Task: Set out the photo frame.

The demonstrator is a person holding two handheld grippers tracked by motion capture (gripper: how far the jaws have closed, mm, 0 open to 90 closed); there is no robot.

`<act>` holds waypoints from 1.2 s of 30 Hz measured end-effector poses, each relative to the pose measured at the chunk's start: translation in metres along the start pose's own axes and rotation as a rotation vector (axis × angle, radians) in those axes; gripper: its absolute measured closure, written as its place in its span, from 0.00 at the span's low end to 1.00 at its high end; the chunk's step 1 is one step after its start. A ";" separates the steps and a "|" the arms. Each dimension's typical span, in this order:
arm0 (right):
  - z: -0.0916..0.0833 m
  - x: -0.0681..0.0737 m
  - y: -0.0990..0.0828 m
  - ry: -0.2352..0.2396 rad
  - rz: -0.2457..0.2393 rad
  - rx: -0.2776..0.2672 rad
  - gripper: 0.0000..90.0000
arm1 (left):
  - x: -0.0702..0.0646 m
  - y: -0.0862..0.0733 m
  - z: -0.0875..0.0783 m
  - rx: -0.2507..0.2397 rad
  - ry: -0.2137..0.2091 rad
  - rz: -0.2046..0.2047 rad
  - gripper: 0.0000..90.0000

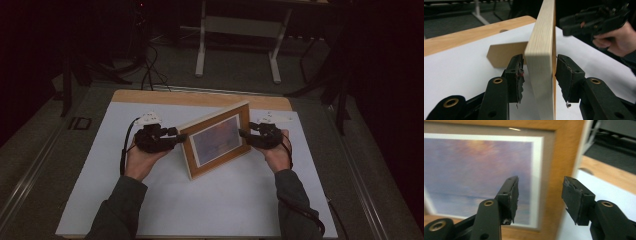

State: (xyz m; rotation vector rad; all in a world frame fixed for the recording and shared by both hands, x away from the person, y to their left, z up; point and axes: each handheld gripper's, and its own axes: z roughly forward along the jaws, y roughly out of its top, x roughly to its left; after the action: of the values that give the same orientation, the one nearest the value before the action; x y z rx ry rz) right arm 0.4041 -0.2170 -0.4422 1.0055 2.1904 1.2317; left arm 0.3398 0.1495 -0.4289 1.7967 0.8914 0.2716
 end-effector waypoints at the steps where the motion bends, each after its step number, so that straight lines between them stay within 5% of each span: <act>1: 0.000 -0.002 0.001 -0.011 -0.003 -0.002 0.50 | -0.002 -0.003 -0.001 -0.003 0.010 -0.007 0.64; 4: -0.001 -0.007 0.005 -0.039 0.005 -0.020 0.44 | -0.008 -0.009 -0.001 -0.006 0.048 -0.009 0.64; 10: 0.005 -0.020 0.008 -0.037 0.028 0.001 0.31 | -0.014 -0.016 0.002 0.008 0.051 -0.027 0.68; 14: 0.021 -0.031 0.008 0.013 0.073 0.027 0.22 | -0.016 -0.018 0.006 0.007 0.089 -0.042 0.75; 23: 0.034 -0.033 0.010 0.114 0.114 -0.006 0.19 | -0.014 -0.015 0.007 0.021 0.096 -0.026 0.77; 30: 0.034 -0.031 0.008 0.161 0.108 0.007 0.36 | -0.002 -0.008 0.011 0.037 0.144 0.007 0.77; 36: 0.026 -0.027 0.004 0.146 0.105 0.003 0.52 | 0.019 -0.003 0.011 0.018 0.139 -0.042 0.77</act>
State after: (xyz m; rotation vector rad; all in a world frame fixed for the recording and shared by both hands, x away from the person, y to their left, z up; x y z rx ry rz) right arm 0.4403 -0.2219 -0.4517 1.0741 2.2744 1.3899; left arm 0.3581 0.1551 -0.4405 1.7898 1.0308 0.3669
